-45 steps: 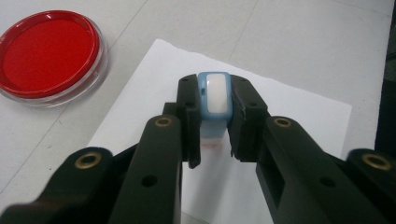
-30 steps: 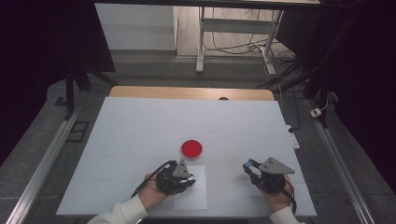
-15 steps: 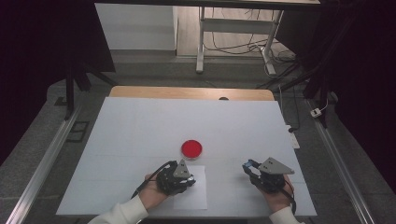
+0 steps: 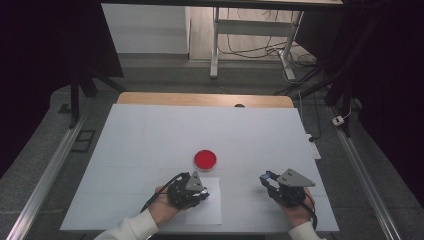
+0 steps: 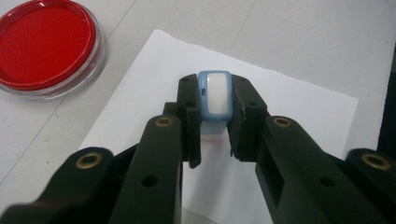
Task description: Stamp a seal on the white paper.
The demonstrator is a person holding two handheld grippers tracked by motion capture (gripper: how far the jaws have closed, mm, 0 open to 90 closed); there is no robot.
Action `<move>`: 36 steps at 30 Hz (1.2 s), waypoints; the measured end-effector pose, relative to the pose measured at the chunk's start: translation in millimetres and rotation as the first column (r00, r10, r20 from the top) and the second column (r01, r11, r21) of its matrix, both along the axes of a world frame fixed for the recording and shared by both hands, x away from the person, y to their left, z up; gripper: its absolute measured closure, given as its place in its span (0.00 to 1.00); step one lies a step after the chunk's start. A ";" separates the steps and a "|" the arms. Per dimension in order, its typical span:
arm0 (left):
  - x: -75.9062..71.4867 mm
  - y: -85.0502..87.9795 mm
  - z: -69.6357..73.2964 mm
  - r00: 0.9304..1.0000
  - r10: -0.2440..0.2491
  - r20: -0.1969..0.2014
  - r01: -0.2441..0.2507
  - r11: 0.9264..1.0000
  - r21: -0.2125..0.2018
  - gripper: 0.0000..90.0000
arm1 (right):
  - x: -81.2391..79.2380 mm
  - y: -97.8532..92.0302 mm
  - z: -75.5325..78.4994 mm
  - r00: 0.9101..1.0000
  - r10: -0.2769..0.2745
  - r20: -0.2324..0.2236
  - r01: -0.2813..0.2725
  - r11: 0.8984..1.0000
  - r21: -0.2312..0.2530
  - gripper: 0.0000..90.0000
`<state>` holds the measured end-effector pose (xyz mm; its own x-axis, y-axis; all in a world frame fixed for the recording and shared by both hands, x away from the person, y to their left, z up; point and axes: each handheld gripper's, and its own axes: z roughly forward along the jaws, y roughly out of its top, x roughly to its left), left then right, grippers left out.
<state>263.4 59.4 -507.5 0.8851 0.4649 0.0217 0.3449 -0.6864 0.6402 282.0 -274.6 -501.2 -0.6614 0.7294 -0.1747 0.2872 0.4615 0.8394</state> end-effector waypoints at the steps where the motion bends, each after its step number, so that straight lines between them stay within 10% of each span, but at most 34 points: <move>1: 0.1 0.1 -0.1 1.000 0.000 -0.001 0.000 1.000 -0.001 0.84 | 0.0 0.1 0.0 1.000 0.000 0.000 0.000 1.000 0.000 0.72; 19: 2.0 3.8 8.0 1.000 -0.019 0.014 0.019 1.000 -0.003 0.84 | 0.5 -2.8 1.4 1.000 -0.002 0.006 0.002 1.000 0.011 0.72; 26: 4.4 16.8 21.3 0.999 0.021 0.026 -0.017 0.991 -0.130 0.84 | 0.8 -3.4 1.9 1.000 -0.005 0.003 0.005 1.000 0.006 0.72; 36: 7.9 23.5 24.8 0.999 0.035 -0.006 -0.035 0.980 -0.198 0.84 | 1.2 -3.4 1.4 1.000 -0.003 0.004 0.003 1.000 0.007 0.72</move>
<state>271.3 82.9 -482.6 0.8682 0.4904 -0.0763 0.3683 -0.5335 0.7614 283.3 -278.1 -499.8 -0.6584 0.7328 -0.1718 0.2855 0.4544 0.8438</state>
